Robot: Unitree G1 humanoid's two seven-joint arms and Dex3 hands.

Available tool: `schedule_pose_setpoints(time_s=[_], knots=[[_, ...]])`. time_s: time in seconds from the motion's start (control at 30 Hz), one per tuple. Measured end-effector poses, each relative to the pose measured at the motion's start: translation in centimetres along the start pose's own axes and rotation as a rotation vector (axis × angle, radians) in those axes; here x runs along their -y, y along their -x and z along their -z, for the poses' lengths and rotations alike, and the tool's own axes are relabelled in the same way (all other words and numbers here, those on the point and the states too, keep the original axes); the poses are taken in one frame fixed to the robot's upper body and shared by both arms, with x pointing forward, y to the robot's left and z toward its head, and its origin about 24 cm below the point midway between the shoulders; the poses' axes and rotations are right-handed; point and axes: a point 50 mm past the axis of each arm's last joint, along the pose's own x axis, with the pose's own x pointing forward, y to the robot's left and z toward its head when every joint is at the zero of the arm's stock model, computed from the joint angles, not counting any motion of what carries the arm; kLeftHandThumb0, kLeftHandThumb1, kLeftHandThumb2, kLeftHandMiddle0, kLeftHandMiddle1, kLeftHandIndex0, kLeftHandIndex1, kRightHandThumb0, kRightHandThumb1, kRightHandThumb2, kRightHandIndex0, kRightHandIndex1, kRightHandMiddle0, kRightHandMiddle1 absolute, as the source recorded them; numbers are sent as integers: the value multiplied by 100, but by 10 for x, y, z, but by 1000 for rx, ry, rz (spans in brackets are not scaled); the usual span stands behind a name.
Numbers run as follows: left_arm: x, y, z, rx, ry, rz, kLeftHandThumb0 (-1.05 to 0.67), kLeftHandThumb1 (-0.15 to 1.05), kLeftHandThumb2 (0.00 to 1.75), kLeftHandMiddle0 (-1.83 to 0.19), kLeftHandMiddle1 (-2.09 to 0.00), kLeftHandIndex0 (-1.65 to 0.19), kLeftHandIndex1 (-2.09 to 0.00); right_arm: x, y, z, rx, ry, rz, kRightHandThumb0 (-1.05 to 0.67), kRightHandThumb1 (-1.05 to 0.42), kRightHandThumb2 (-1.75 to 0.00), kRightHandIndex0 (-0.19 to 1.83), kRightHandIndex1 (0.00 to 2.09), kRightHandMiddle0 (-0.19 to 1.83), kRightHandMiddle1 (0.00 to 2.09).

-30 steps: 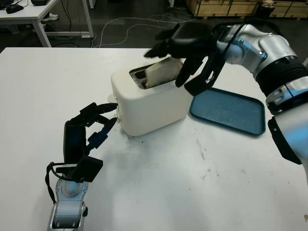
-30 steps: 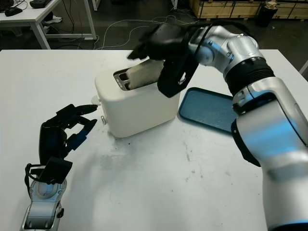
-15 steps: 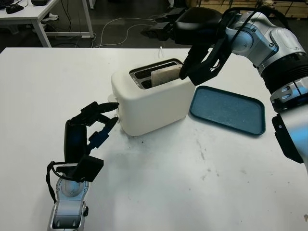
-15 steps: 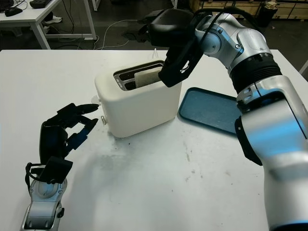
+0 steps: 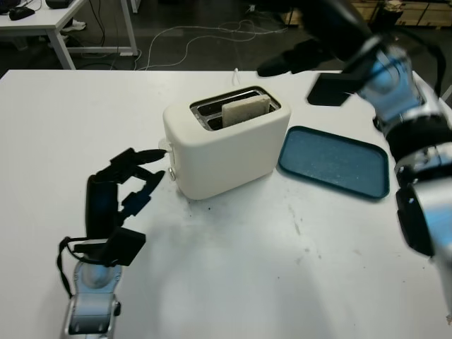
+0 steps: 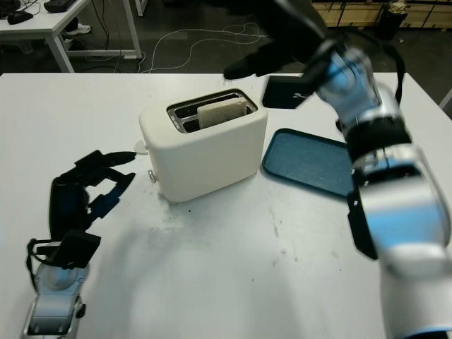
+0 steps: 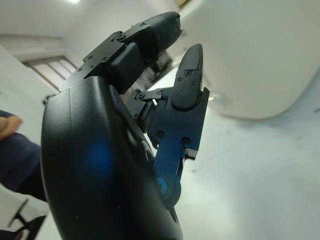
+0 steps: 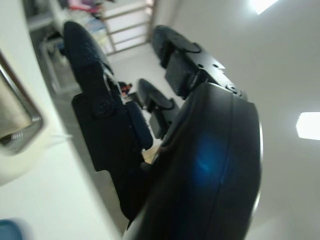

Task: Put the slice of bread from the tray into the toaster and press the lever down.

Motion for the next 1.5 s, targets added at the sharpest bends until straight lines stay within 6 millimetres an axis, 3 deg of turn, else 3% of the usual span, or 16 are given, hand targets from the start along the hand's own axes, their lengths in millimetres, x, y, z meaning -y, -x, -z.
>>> schedule_pose_setpoints(time_s=[0.13, 0.3, 0.5, 0.57, 0.73, 0.97, 1.23, 1.5], knots=[[-16, -10, -3, 44, -78, -10, -25, 90, 1, -77, -133, -83, -42, -15, 58, 22, -116, -189, 37, -47, -90, 0, 100, 34, 99, 5], [-39, -25, -12, 115, -196, -31, -25, 88, 0, -80, -131, -98, -31, -43, 127, 28, -220, -431, 98, -47, -92, 0, 106, 12, 103, 1], [-61, -45, -28, 213, -268, -3, -22, 84, 0, -89, -107, -110, -18, -60, 163, 21, -315, -550, 235, -44, -90, 0, 114, 11, 108, 2], [-67, -52, -33, 246, -300, 19, -22, 82, 0, -92, -106, -111, -16, -62, 169, 23, -362, -549, 239, -43, -89, 0, 116, 11, 108, 2], [-73, -71, -50, 316, -397, 133, -23, 80, 0, -107, -78, -120, -8, -65, 170, 24, -399, -509, 207, -47, -92, -1, 117, 9, 108, 1], [-61, -90, -56, 338, -579, 376, -28, 81, 1, -109, -76, -120, -4, -81, 166, 24, -404, -566, 182, -49, -89, 0, 119, 7, 111, 1], [-37, -108, -59, 404, -833, 617, -36, 80, 0, -112, -100, -126, -3, -86, 162, 24, -416, -583, 157, -47, -90, 0, 118, 5, 110, 0], [-21, -124, -54, 419, -906, 697, -33, 77, 0, -109, -119, -131, -2, -88, 162, 24, -426, -588, 137, -47, -88, 0, 118, 5, 110, 0]])
